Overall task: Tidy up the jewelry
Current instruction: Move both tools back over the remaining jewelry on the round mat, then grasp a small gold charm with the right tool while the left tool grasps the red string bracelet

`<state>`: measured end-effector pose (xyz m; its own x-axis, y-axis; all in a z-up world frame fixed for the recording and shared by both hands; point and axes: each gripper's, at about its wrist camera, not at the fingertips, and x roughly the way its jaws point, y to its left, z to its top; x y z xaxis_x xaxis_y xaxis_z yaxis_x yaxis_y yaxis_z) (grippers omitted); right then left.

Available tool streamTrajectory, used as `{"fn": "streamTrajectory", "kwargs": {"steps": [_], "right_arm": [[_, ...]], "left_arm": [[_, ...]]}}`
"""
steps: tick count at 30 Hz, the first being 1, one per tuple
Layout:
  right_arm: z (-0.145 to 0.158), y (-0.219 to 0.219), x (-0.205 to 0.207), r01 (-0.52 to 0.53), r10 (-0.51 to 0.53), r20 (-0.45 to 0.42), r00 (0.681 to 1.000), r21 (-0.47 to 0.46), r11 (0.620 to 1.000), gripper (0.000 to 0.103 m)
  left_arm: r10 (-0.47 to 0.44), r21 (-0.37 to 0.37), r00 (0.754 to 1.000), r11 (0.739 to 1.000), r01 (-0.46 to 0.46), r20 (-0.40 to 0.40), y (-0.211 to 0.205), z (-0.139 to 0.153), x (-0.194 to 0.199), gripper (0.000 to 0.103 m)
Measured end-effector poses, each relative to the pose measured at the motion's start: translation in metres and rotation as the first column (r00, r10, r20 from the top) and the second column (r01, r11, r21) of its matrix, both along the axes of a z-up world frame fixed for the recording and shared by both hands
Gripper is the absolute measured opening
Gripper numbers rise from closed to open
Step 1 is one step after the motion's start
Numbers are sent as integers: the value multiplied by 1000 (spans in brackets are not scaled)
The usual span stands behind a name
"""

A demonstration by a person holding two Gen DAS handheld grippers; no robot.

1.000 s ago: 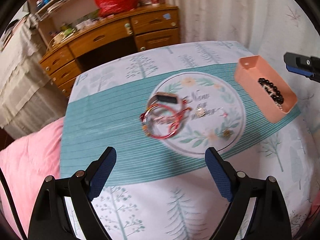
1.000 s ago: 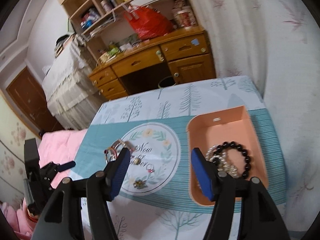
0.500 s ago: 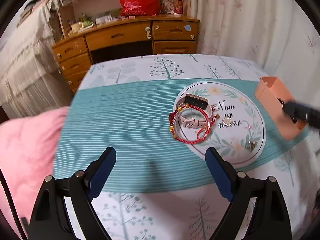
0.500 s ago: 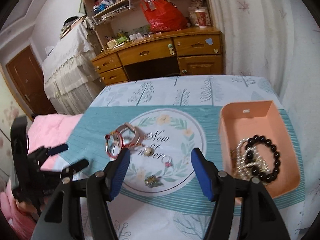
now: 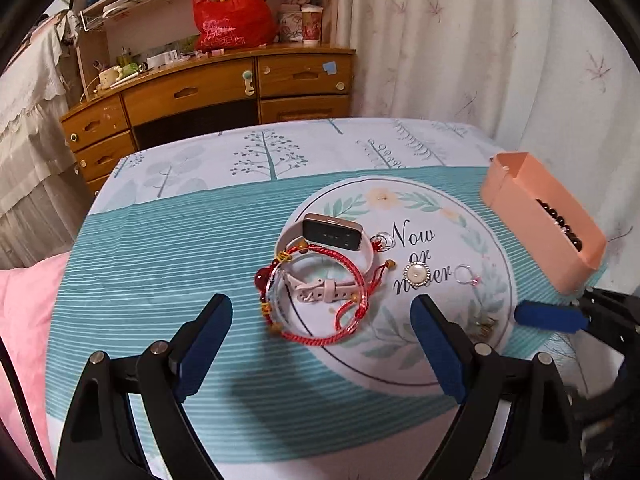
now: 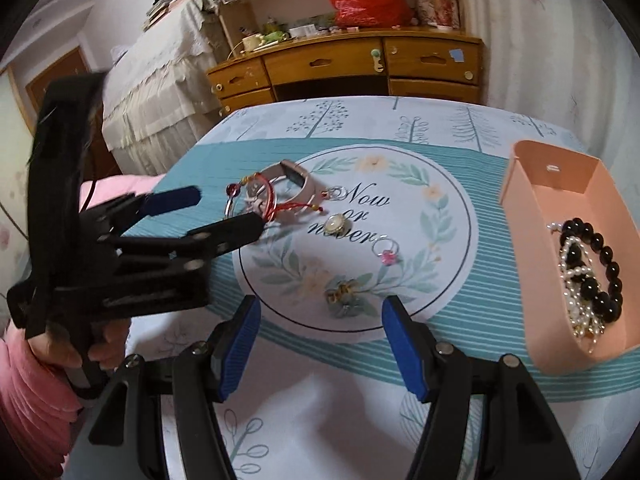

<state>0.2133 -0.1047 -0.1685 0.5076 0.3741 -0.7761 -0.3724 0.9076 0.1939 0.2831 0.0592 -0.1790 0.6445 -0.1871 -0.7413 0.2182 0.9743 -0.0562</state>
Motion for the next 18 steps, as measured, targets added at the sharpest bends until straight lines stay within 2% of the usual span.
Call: {"fn": "streamTrajectory", "kwargs": {"steps": [4, 7, 13, 18], "right_arm": [[-10, 4, 2, -2, 2, -13, 1000, -23, 1000, 63], [-13, 10, 0, -21, 23, 17, 1000, -59, 998, 63], [-16, 24, -4, -32, 43, 71, 997, -156, 987, 63], [-16, 28, -3, -32, 48, 79, 996, -193, 981, 63]], "left_arm": [[6, -28, 1000, 1000, -6, -24, -1, -11, 6, 89], [2, -35, 999, 999, -4, -49, 1, -17, 11, 89], [6, -129, 997, 992, -16, -73, 15, -21, 15, 89], [9, -137, 997, 990, -19, -73, 16, -22, 16, 89]]}}
